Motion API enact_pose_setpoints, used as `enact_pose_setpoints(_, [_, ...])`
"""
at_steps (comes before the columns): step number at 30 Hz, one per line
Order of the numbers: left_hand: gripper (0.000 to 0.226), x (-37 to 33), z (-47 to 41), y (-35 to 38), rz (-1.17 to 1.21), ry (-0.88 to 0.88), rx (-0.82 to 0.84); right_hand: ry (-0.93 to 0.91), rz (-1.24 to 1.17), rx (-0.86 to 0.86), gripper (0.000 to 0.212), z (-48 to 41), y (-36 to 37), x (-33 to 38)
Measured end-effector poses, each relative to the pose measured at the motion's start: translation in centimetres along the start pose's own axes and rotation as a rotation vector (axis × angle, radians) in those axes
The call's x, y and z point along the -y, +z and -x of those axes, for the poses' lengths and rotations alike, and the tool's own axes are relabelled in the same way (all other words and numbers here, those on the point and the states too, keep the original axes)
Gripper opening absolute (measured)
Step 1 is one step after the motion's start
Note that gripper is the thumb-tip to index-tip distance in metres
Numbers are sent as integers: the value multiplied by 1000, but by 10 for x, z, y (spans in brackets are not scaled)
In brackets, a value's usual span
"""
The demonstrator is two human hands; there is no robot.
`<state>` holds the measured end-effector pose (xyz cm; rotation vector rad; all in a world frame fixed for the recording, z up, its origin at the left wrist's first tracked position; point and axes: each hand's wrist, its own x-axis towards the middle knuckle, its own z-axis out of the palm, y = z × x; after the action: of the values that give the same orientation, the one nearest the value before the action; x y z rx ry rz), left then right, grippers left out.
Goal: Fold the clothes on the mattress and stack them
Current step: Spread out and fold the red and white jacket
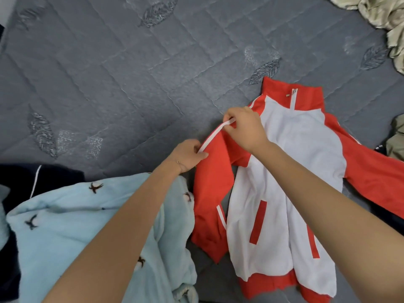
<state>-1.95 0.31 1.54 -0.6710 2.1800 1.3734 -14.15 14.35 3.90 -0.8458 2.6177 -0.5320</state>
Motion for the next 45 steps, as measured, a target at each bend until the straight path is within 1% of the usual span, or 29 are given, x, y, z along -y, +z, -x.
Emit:
enact_pose_setpoints(1, [21, 7, 2, -2, -15, -13, 28, 26, 12, 4, 8, -1, 1, -2])
enact_pose_setpoints(3, [30, 17, 4, -8, -43, 33, -15, 20, 32, 82, 12, -2, 3, -2])
enact_pose_setpoints(5, [33, 18, 6, -14, 9, 140, -29, -61, 11, 210, 28, -1, 6, 6])
enact_pose_setpoints(7, [28, 14, 7, -19, 100, 231, 17, -135, -34, 290, 40, -2, 9, 18])
enact_pose_setpoints(8, [24, 12, 7, -23, 132, 256, 35, -164, -67, 297, 40, -3, 11, 24])
enact_pose_setpoints(10, [20, 10, 5, -31, 211, 281, 44, -194, -166, 268, 25, -7, 11, 30])
enact_pose_setpoints(12, [12, 10, 3, -39, 290, 268, 43, -157, -257, 226, 8, -9, 7, 33])
enact_pose_setpoints(14, [10, 14, 1, -44, 329, 215, 75, -95, -343, 175, 3, -12, 3, 35])
enact_pose_setpoints(16, [17, 23, -1, -46, 266, 137, 163, -30, -420, 140, 2, -16, -2, 36])
enact_pose_setpoints(18, [17, 33, -1, -45, 137, 84, 259, 14, -444, 169, 2, -21, -9, 35])
enact_pose_setpoints(20, [6, 42, 0, -47, 99, 82, 255, 26, -404, 261, 2, -25, -15, 32])
enact_pose_setpoints(22, [17, 47, 0, -56, 174, 121, 188, 25, -326, 289, 4, -28, -17, 30])
enact_pose_setpoints(23, [18, 48, 0, -63, 215, 144, 161, 17, -289, 279, 6, -29, -16, 31])
enact_pose_setpoints(26, [6, 47, -4, -81, 261, 217, 124, -36, -212, 273, 24, -32, -8, 39])
enact_pose_setpoints(28, [11, 41, -5, -91, 291, 250, 134, -96, -130, 281, 38, -34, 0, 52])
enact_pose_setpoints(30, [3, 36, -4, -99, 337, 286, 145, -160, -85, 289, 38, -38, 10, 63])
enact_pose_setpoints(32, [8, 33, -2, -108, 333, 310, 136, -129, -206, 293, 24, -41, 17, 75])
enact_pose_setpoints(33, [6, 34, -1, -112, 314, 304, 118, -91, -288, 296, 16, -43, 19, 79])
enact_pose_setpoints(34, [4, 37, 0, -117, 294, 300, 97, -57, -359, 295, 11, -46, 20, 82])
enact_pose_setpoints(35, [9, 41, 1, -124, 266, 289, 74, -34, -419, 286, 10, -48, 21, 84])
enact_pose_setpoints(38, [39, 58, 0, -142, 127, 238, 37, -3, -601, 249, 10, -51, 19, 91])
enact_pose_setpoints(39, [44, 63, 1, -146, 57, 212, 34, -1, -645, 243, 11, -51, 19, 94])
enact_pose_setpoints(40, [45, 68, 2, -149, -13, 185, 37, 1, -684, 239, 14, -51, 19, 97])
enact_pose_setpoints(42, [40, 75, 6, -152, -82, 144, 51, 10, -747, 223, 21, -50, 21, 101])
enact_pose_setpoints(45, [38, 81, 13, -156, -18, 170, -22, 53, -782, 162, 26, -53, 23, 100])
